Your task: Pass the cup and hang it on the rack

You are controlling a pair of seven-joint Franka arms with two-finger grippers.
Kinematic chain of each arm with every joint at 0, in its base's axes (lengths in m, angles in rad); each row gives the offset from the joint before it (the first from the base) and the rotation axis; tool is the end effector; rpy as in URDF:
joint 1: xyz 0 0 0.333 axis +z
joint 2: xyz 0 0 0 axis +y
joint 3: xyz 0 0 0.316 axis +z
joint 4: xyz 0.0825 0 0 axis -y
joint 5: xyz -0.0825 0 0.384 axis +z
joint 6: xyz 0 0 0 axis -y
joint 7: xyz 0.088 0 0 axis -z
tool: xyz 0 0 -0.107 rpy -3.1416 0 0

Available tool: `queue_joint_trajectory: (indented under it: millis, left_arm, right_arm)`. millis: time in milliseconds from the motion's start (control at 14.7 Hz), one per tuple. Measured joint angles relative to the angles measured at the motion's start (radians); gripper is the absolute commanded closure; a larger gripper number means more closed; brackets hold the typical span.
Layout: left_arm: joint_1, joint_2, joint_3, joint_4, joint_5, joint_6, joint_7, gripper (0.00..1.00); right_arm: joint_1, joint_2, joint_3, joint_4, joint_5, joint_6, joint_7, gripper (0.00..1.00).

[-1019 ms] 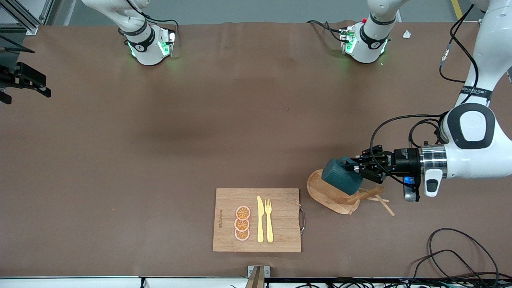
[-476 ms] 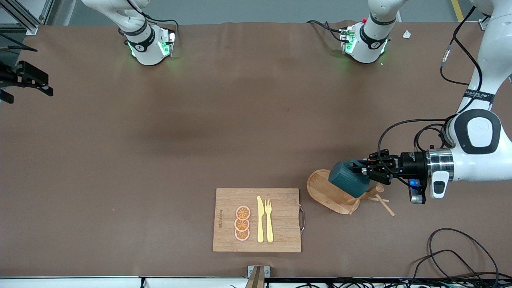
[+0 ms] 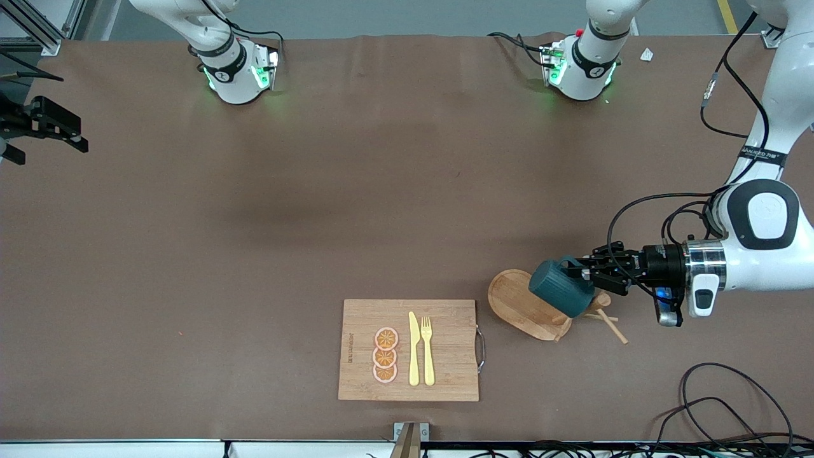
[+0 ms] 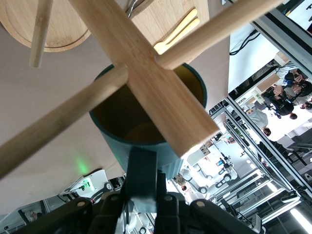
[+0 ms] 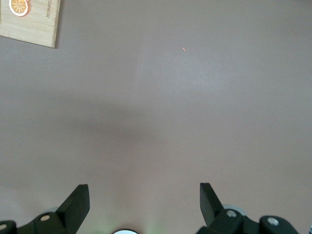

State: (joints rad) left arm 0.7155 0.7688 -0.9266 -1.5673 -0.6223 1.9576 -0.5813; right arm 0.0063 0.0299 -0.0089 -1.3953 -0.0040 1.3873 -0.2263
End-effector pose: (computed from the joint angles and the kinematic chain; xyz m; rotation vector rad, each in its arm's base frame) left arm 0.6806 -0.0622 0.3579 1.8790 0.7912 -0.6408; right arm 0.5438 -0.0018 0.6735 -3.1214 -0.3496 0.0599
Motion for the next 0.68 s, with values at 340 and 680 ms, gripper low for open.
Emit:
queue_joint_trajectory:
  millis: [340, 680]
  left_arm:
    - [0.007, 0.0, -0.001, 0.004, 0.0, 0.0, 0.001, 0.08]
    - [0.034, -0.046, -0.015, 0.025, 0.0, 0.0, -0.033, 0.0]
  right_arm:
    - [0.002, 0.0, -0.002, 0.0, 0.0, -0.006, 0.0, 0.0]
    - [0.002, -0.002, -0.002, 0.001, 0.0, -0.014, 0.0, 0.0]
